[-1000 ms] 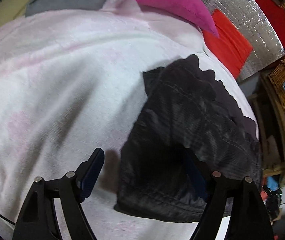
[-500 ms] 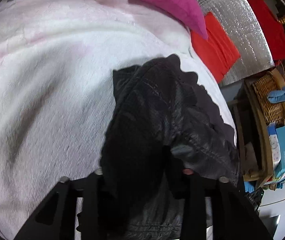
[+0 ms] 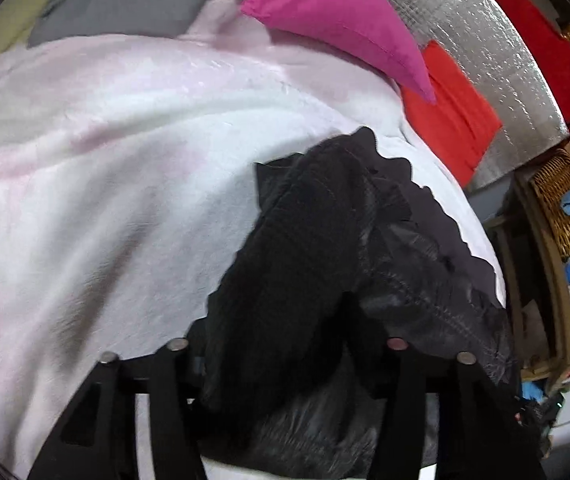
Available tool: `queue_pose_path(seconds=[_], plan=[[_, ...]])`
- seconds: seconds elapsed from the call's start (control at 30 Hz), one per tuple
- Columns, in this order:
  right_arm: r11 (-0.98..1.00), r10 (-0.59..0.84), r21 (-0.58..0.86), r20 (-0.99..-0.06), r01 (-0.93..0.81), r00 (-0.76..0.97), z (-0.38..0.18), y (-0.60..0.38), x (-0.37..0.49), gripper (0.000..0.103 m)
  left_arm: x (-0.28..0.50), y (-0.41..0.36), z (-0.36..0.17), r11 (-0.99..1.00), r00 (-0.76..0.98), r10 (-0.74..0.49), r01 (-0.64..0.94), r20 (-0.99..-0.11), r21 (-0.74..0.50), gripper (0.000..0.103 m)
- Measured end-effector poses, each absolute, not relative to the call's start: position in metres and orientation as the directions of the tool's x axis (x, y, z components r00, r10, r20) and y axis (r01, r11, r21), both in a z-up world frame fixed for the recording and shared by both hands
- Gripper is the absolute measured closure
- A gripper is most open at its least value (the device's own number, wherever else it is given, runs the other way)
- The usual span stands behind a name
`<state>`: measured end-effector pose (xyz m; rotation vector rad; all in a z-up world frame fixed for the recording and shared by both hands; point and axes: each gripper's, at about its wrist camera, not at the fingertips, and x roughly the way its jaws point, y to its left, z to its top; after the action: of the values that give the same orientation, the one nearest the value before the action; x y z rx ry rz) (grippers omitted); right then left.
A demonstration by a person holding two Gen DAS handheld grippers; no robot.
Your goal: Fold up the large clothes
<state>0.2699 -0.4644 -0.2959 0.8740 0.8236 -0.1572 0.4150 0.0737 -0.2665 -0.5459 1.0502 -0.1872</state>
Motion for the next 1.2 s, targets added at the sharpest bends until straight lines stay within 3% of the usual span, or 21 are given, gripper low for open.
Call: queue_pose_path(seconds=[0.13,0.2,0.27,0.5,0.6,0.77,0.83,0.9,0.97,1.07,1.2], plan=[[0.653,0.069,0.595,-0.663,0.469,0.746,-0.264,-0.478,0.216,0.028,0.375,0.096,-0.243,0.87,0.577,-0.326,-0.126,-0.749,-0.477,0.045],[0.671,0.003,0.569,-0.644,0.476,0.765,-0.249,-0.477,0.189,0.026,0.355,0.103,-0.231,0.899,0.624,-0.253,-0.131,-0.739,-0.418,0.04],[0.671,0.048,0.601,-0.619,0.434,0.784,-0.244,-0.471,0.177,0.026,0.336,0.102,-0.221,0.917,0.65,-0.207,-0.132,-0.731,-0.377,0.033],[0.504,0.365,0.784,-0.573,0.362,0.734,-0.287,-0.439,0.176,0.026,0.315,0.088,-0.246,0.857,0.522,-0.397,-0.084,-0.755,-0.508,0.031],[0.483,0.359,0.778,-0.595,0.403,0.719,-0.298,-0.434,0.192,0.026,0.33,0.096,-0.269,0.791,0.453,-0.472,-0.162,-0.757,-0.59,0.031],[0.381,0.325,0.791,-0.599,0.479,0.732,-0.319,-0.434,0.213,0.026,0.348,0.113,-0.286,0.722,0.482,-0.477,-0.262,-0.735,-0.641,0.031],[0.379,0.274,0.788,-0.597,0.486,0.754,-0.32,-0.436,0.215,0.029,0.355,0.117,-0.286,0.709,0.507,-0.481,-0.255,-0.715,-0.658,0.033],[0.409,0.225,0.77,-0.606,0.49,0.763,-0.314,-0.437,0.217,0.049,0.359,0.118,-0.284,0.709,0.527,-0.476,-0.245,-0.704,-0.662,0.056],[0.435,0.192,0.771,-0.585,0.466,0.788,-0.302,-0.437,0.213,0.059,0.359,0.119,-0.28,0.709,0.543,-0.477,-0.227,-0.691,-0.668,0.059],[0.547,0.103,0.719,-0.566,0.429,0.818,-0.277,-0.43,0.209,0.06,0.362,0.107,-0.279,0.743,0.535,-0.454,-0.212,-0.712,-0.634,0.059],[0.536,0.129,0.662,-0.678,0.524,0.724,-0.302,-0.432,0.224,0.06,0.369,0.099,-0.287,0.772,0.493,-0.432,-0.229,-0.755,-0.592,0.056]])
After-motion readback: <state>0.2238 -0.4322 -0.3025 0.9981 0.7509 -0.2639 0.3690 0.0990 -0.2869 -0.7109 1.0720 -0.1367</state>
